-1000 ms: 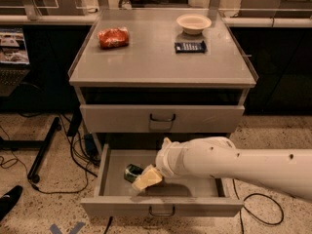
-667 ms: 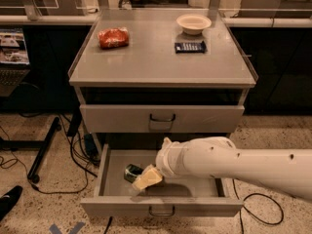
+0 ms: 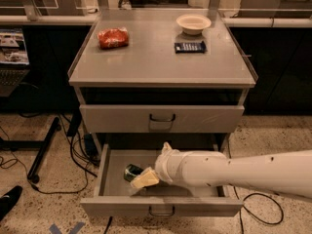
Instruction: Pick green can from middle drawer and place on counter
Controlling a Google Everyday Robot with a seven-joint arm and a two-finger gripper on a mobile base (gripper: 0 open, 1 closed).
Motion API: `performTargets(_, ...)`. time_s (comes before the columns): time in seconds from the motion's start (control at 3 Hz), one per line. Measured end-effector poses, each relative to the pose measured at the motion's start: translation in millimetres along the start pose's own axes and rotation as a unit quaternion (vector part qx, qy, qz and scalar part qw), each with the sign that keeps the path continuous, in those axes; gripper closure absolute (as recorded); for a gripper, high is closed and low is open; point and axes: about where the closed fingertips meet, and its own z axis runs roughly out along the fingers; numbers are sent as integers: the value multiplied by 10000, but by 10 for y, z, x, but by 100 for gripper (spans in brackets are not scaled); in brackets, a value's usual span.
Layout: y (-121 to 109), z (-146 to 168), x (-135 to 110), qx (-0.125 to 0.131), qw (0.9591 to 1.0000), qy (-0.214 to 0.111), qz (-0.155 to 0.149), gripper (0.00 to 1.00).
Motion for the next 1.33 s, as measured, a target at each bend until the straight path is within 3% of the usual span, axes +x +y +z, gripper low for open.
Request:
performTargets(0.33,-102,359,187,5,9987,-407,319,0)
performTargets(1.0,-241,994,536,-126,9900,-926,1056,0)
performTargets(1.33,-229,1004,538,-102,9903,-914,1046,0)
